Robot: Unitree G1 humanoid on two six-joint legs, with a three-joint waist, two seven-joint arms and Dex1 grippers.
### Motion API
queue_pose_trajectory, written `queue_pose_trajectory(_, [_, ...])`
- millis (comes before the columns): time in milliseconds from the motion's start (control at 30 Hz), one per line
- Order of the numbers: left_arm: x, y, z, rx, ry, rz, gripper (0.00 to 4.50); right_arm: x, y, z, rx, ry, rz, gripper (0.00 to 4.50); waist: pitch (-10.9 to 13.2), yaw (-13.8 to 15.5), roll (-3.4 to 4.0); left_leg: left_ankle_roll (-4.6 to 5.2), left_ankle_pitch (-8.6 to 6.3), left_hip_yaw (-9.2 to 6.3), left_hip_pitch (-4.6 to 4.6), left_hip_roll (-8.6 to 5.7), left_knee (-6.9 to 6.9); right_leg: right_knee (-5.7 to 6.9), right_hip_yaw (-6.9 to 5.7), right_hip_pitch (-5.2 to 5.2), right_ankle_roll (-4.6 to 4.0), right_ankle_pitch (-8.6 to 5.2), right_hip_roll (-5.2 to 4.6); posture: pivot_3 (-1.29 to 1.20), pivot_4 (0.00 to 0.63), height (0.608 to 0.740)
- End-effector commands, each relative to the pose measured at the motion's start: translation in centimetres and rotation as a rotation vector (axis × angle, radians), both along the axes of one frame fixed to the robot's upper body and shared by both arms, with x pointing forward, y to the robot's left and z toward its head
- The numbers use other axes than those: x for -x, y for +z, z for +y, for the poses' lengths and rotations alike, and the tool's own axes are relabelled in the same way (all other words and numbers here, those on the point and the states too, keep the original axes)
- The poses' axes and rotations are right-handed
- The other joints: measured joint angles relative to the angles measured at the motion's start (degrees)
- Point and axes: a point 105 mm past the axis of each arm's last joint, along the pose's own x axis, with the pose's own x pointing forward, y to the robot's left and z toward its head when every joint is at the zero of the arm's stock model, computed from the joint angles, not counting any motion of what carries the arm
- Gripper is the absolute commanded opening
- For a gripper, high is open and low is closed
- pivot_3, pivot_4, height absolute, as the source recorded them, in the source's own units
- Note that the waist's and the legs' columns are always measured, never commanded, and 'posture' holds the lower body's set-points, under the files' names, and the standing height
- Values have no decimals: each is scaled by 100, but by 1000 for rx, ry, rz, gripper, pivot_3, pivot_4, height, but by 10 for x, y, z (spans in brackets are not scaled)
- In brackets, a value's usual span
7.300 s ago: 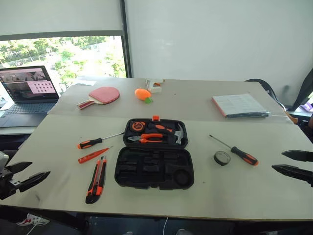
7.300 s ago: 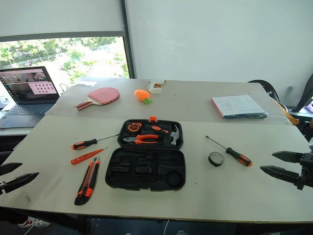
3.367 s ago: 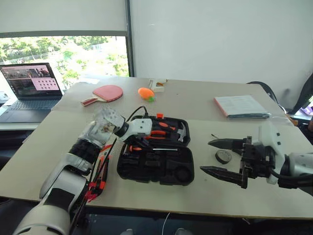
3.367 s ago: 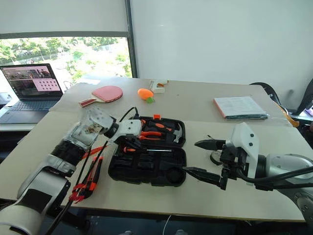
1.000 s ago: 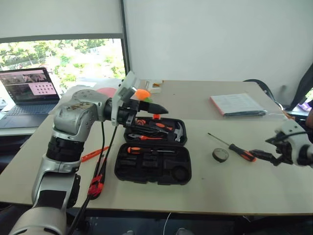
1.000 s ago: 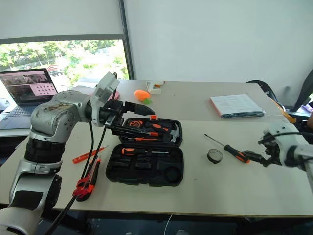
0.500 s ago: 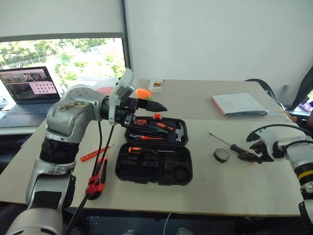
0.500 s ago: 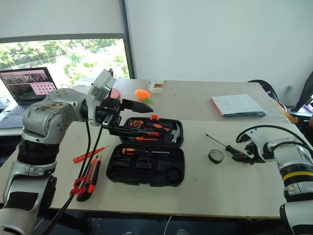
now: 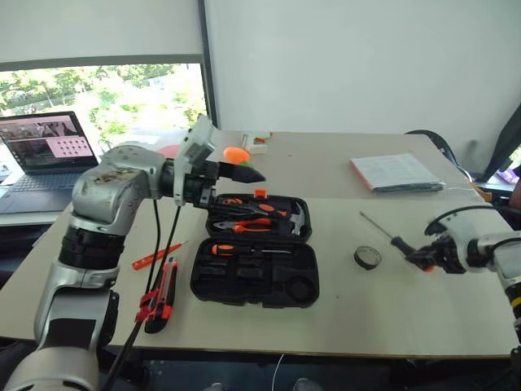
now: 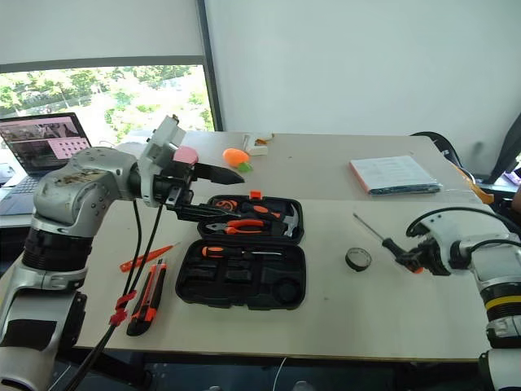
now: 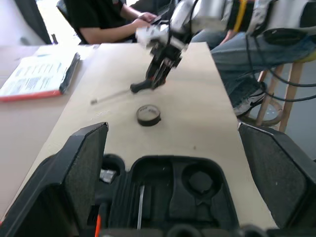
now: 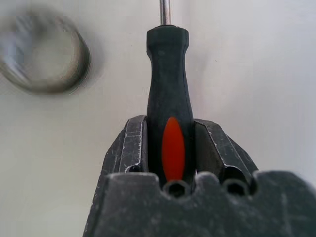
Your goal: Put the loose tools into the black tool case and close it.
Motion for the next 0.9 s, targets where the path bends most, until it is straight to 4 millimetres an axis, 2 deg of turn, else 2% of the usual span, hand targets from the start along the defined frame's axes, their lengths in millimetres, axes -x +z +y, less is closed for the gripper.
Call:
queue_pose_trajectory(33, [7, 9, 11, -6, -5, -35, 4500, 2, 54, 63, 8, 232, -167, 1017, 0, -37, 1, 0, 0, -4, 3, 2, -3, 1, -1, 0, -2, 1, 5, 0, 150, 740])
queue_pose_trajectory(133, [6, 7, 18, -43, 10, -42, 4500, 2, 46, 112, 132, 409, -170, 1017, 0, -47, 1, 0, 0, -15, 6, 9, -4, 2, -9, 3, -6, 0, 15, 0, 150, 740])
queue_pose_trajectory(200, [5, 6, 22, -56, 18, -44, 4500, 3, 39, 133, 201, 497, -169, 1017, 1, -32, -1, 0, 0, -13, 4, 8, -2, 1, -12, 4, -6, 0, 14, 0, 150, 740])
queue_pose_trajectory(267, [4, 7, 26, -67, 32, -47, 4500, 6, 29, 165, 237, 626, -154, 1017, 1, 29, -1, -1, 1, -7, -4, 2, 2, 0, -14, 0, -6, 0, 8, 0, 150, 740])
queue_pose_trajectory(367, [6, 6, 30, -82, 33, -49, 4500, 13, 15, 192, 268, 746, -121, 1017, 3, 75, -2, -1, 1, -4, -27, -1, 8, -1, -20, -17, -3, -1, 3, 0, 150, 740])
queue_pose_trajectory(500, [9, 3, 33, -94, 41, -53, 4500, 10, 4, 208, 275, 752, -117, 1017, 3, 143, -3, -1, 0, -15, -35, -2, 7, -2, -29, -23, -3, -1, -3, 0, 150, 740])
queue_pose_trajectory(633, [9, 4, 35, -87, 59, -58, 4500, 17, -5, 216, 257, 772, -93, 1017, 3, 189, -3, -1, 0, -13, -36, -3, 8, -4, -29, -23, -3, -1, -5, 0, 150, 740])
queue_pose_trajectory(900, [8, 5, 33, -82, 62, -68, 4500, 11, -20, 202, 407, 795, -116, 1017, 3, 187, -3, -2, 1, -1, -33, -3, 10, 0, -31, -23, -4, -1, -1, 0, 150, 740])
